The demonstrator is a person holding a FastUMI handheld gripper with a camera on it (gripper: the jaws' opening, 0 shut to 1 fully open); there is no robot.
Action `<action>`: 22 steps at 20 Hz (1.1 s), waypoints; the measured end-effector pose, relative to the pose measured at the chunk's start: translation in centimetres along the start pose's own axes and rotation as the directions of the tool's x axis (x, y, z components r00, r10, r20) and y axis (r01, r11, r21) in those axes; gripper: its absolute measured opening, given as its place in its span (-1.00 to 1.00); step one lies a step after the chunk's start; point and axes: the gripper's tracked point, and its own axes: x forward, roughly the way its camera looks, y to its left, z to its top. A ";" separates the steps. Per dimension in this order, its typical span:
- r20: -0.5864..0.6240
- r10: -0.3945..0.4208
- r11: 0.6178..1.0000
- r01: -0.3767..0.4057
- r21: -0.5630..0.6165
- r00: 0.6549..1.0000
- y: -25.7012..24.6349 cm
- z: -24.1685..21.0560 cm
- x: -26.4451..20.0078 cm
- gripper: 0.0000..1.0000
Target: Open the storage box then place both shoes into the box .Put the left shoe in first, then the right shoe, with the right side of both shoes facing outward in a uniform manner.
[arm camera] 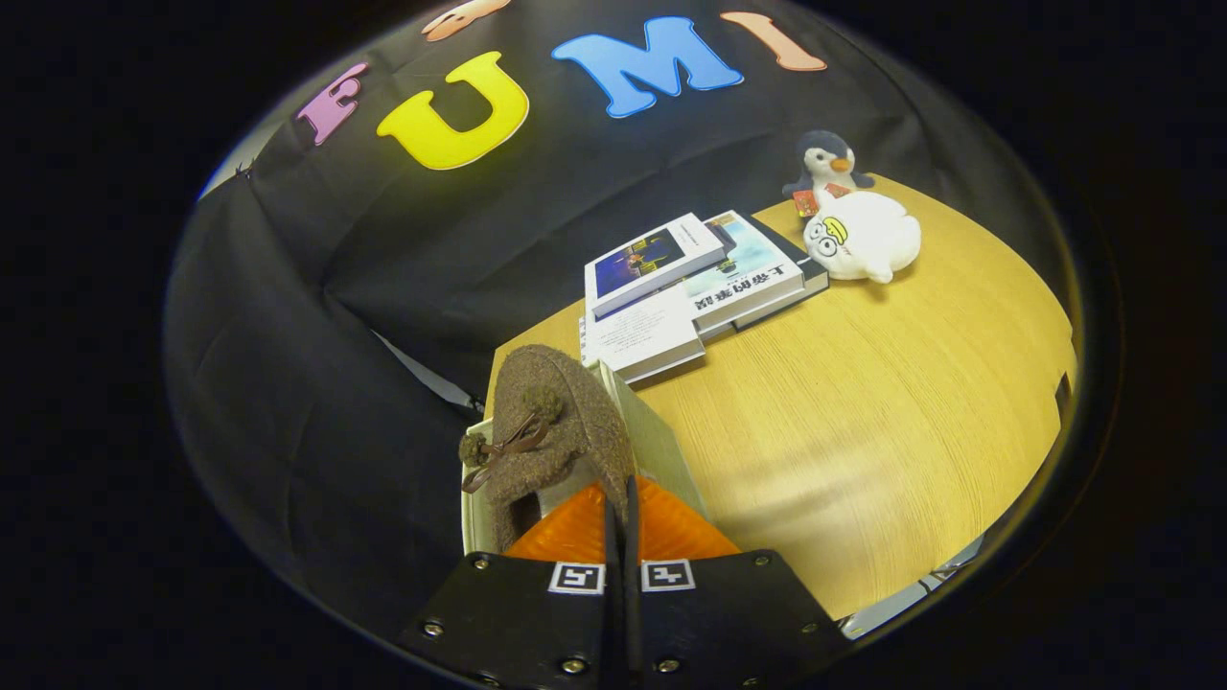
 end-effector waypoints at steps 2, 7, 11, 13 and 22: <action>0.002 0.004 1.000 -0.004 -0.002 1.000 0.3 -0.2 -0.2 -1.00; -0.024 0.017 1.000 -0.017 -0.016 1.000 1.0 -1.9 0.2 -1.00; -0.030 0.069 0.998 -0.070 -0.010 0.997 2.1 -2.6 0.2 -0.74; 0.017 0.079 0.997 -0.078 -0.028 0.997 2.0 -1.3 -0.4 0.18; 0.192 0.176 0.950 -0.115 -0.291 0.965 -0.1 4.9 -7.2 0.95</action>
